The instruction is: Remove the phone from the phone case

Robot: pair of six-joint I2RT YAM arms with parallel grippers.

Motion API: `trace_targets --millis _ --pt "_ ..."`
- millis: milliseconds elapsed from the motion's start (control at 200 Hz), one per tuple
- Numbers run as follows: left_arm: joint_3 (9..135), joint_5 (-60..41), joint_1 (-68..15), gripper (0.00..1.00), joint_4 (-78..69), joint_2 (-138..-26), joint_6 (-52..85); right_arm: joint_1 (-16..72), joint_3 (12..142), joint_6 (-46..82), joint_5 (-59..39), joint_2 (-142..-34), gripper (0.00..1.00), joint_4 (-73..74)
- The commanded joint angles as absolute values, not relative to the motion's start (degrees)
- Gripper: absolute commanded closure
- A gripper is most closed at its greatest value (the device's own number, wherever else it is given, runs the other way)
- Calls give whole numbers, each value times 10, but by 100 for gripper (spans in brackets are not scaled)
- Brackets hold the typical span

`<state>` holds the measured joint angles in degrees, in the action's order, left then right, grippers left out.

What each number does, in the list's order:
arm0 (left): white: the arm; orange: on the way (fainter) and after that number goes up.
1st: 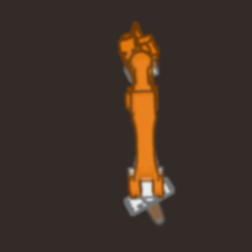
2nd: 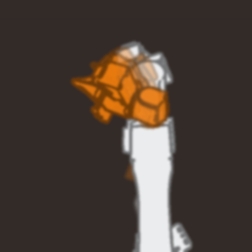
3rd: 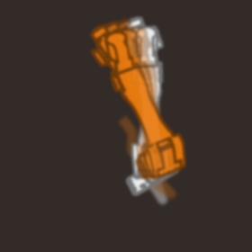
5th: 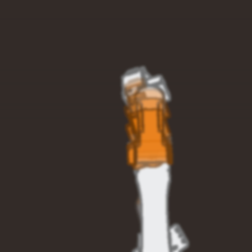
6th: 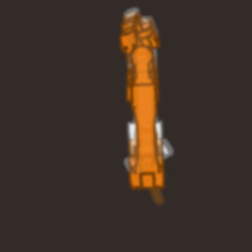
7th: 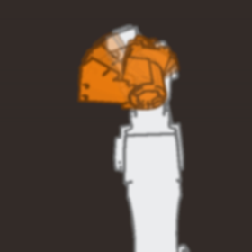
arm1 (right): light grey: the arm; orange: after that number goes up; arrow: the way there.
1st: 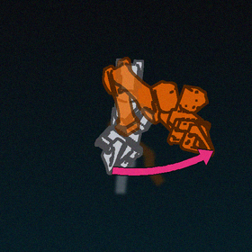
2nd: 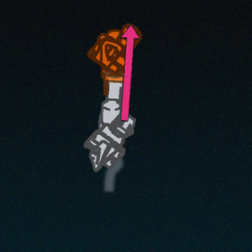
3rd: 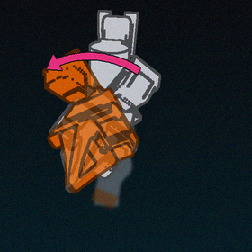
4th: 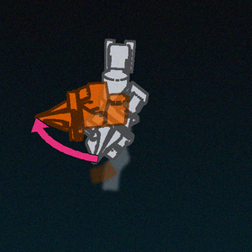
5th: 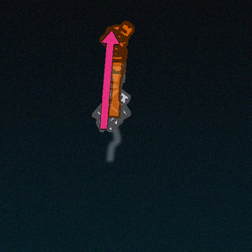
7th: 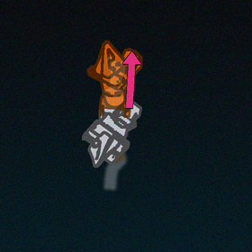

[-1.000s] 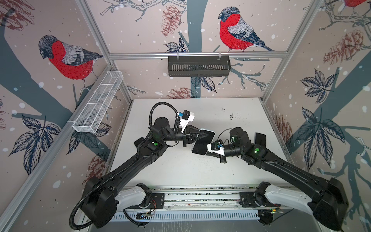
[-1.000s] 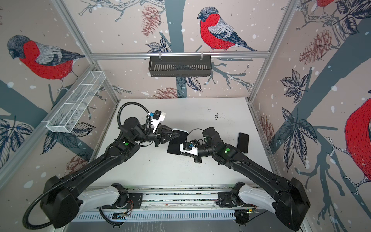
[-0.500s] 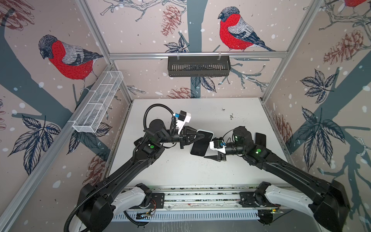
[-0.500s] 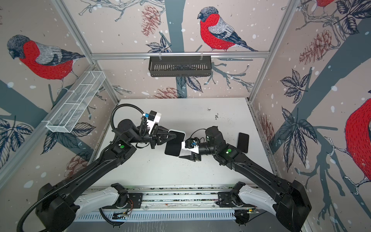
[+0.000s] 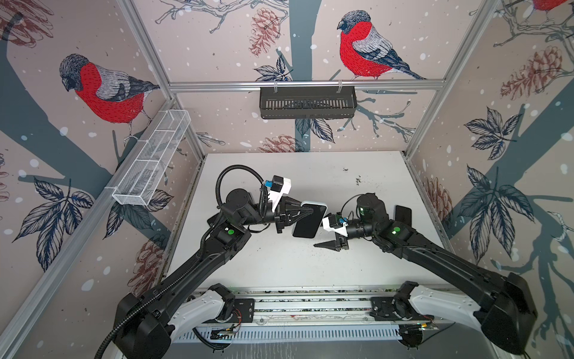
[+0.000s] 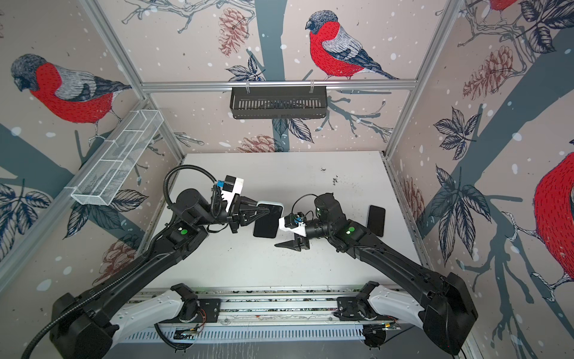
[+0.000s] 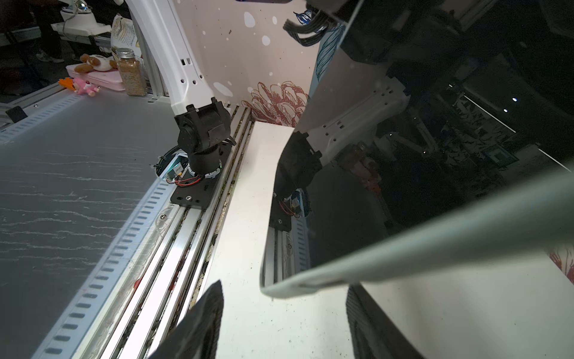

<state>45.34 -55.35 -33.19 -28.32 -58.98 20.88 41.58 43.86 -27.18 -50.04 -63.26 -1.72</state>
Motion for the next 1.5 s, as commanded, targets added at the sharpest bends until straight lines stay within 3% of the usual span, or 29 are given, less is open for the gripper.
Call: trace_targets --millis 0,345,705,926,1491 --pt "453 -553 -334 100 -327 -590 197 417 447 -268 -529 -640 38 -21" --pt "449 -550 -338 100 -333 -591 196 416 452 -271 -537 -645 48 -28" --pt "448 -550 -347 100 -345 -594 200 416 461 -273 -541 -655 66 -32" --pt "449 -553 -349 100 -356 -601 215 416 463 -285 -540 -658 85 -36" --pt "504 -484 -355 100 -331 -676 310 435 451 -332 -521 -662 92 -38"
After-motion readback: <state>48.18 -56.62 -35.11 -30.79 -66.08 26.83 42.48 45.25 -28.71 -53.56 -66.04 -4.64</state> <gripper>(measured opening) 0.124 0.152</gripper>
